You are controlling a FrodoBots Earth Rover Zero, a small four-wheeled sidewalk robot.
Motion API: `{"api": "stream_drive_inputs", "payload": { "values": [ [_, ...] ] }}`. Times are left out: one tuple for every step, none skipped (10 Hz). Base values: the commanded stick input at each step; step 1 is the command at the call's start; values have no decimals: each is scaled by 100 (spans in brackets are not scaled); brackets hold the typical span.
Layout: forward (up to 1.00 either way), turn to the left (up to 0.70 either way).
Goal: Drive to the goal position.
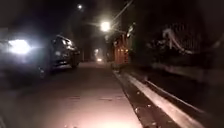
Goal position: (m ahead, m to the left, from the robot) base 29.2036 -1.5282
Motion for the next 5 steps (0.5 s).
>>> {"api": "stream_drive_inputs", "payload": {
  "values": [
    [70, 0],
    [70, 0],
    [70, 0],
    [70, 0],
    [70, 0]
  ]
}}
